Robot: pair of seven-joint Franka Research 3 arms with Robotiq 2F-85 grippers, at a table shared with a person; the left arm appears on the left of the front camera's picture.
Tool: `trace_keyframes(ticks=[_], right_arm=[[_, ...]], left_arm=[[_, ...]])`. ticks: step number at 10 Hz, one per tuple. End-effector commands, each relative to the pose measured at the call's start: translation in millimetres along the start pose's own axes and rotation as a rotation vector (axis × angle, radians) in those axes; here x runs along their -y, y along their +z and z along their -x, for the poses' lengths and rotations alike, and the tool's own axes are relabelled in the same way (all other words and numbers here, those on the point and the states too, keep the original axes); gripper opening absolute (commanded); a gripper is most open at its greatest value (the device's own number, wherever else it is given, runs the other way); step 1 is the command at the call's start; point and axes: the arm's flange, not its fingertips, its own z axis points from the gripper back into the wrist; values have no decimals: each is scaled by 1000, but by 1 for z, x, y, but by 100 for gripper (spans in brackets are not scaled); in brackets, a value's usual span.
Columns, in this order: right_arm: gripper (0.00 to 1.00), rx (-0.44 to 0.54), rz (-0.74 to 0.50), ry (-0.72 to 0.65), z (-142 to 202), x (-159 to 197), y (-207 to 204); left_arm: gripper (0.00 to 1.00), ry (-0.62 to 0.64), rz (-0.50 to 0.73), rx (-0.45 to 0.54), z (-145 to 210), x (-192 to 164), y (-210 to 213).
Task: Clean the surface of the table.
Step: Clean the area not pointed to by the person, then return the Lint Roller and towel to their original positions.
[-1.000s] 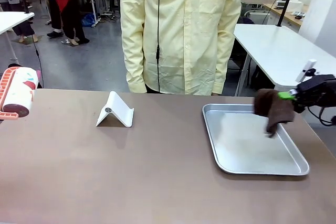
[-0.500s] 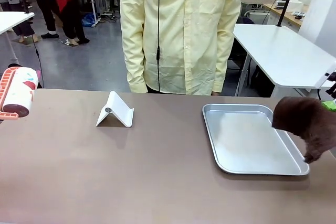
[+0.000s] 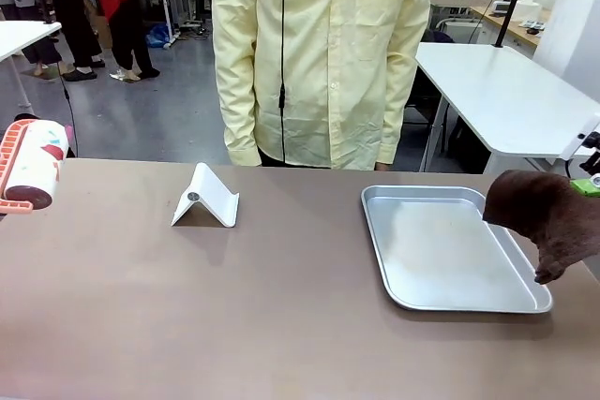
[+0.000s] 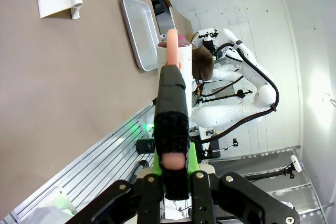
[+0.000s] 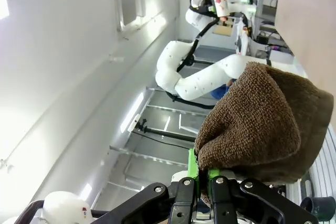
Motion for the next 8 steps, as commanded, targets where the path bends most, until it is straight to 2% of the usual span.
trace_keyframes(ticks=[1,8], right_arm=[[7,12,-5,-7,-6,-8,0],[7,12,-5,-7,-6,-8,0]], left_arm=[[19,-18,8,6,0,2,2],[19,-18,8,6,0,2,2]])
